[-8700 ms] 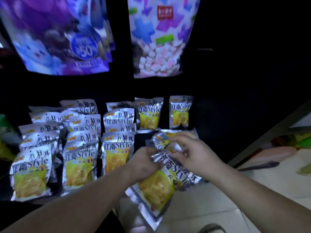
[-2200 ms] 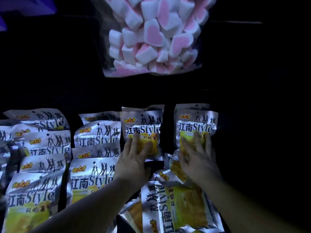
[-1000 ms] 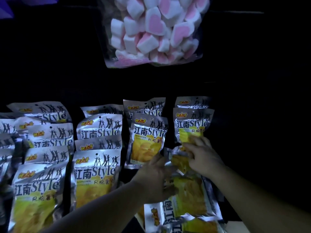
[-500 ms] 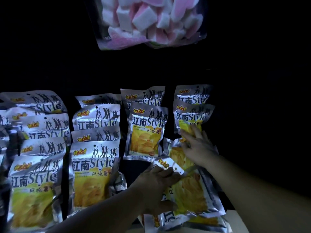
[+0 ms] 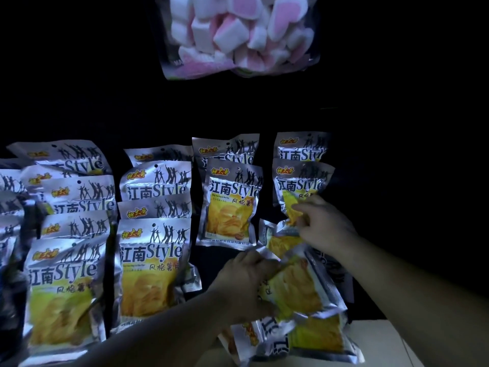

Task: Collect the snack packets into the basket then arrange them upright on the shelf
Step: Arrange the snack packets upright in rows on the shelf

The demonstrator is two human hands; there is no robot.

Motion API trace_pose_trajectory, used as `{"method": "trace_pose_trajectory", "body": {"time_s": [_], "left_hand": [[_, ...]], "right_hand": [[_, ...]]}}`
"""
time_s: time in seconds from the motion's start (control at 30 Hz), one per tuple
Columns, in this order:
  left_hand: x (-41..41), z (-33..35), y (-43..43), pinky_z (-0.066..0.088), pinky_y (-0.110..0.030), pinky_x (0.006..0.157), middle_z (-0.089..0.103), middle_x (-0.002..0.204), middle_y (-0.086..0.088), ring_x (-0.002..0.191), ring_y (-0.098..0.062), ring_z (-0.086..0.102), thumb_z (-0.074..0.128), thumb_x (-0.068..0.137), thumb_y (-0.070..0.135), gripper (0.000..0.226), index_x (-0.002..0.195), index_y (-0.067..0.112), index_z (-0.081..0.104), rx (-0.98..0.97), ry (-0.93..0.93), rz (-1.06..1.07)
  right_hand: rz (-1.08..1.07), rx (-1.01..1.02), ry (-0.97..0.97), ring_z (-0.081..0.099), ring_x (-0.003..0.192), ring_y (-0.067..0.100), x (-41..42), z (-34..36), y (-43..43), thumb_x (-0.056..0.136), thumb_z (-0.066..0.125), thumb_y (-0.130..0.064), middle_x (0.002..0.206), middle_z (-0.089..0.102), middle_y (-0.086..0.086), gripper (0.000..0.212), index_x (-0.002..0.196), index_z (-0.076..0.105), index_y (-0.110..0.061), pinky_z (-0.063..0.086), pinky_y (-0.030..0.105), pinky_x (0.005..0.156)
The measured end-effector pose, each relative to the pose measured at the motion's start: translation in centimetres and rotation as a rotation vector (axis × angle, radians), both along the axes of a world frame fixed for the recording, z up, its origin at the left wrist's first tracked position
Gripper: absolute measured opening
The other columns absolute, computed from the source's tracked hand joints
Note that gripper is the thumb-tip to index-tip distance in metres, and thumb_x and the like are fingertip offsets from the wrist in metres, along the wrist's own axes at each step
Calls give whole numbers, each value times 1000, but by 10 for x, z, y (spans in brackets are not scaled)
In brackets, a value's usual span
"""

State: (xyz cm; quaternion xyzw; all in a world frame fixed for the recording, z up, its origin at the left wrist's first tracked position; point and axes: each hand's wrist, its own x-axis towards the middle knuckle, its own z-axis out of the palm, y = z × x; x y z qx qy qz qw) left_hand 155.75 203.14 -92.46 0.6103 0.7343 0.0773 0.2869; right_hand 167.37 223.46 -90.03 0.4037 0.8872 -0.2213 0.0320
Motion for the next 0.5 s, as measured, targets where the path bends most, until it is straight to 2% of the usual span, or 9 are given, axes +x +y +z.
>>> {"method": "trace_pose_trajectory", "body": {"time_s": [0.07,0.17,0.27,0.37,0.43,0.5], "left_hand": [[-3,-4,3,43,-38,105,44,144,6,133,-21,42,74,69,61,92,149,46,31,-10,-53,116],[-7,2,2,51,-38,98,50,138,9,125,-20,53,82,66,51,95,148,46,34,21,-171,283],[-15,10,-1,55,-36,96,53,133,14,116,-15,61,85,69,48,85,142,47,42,109,-308,458],[-19,26,-10,56,-32,92,58,128,16,113,-11,62,84,70,52,70,130,49,51,230,-386,560],[-20,40,-16,53,-23,83,58,122,16,108,-8,61,85,71,51,55,116,43,54,302,-377,610],[-20,55,-18,48,-20,67,62,106,12,91,-8,62,88,71,46,46,99,35,52,334,-410,660]], "right_hand": [[-23,-17,54,57,118,22,5,8,-8,98,54,-31,135,48,-7,35,131,63,-30,53,41,92],[-57,-103,108,61,107,19,18,21,-27,97,57,-33,122,51,-10,28,123,66,-33,54,41,89],[-135,-122,229,61,90,11,32,36,-49,94,63,-36,110,48,-11,5,97,65,-34,55,38,84],[-346,-141,304,58,80,8,35,50,-73,87,71,-46,100,47,-8,26,81,53,-28,50,32,77],[-512,-387,384,56,75,12,26,56,-91,82,77,-46,90,54,-5,36,81,51,-22,45,31,69],[-619,-682,530,56,75,18,13,56,-105,81,83,-37,89,59,0,36,87,52,-20,43,32,65]]}}
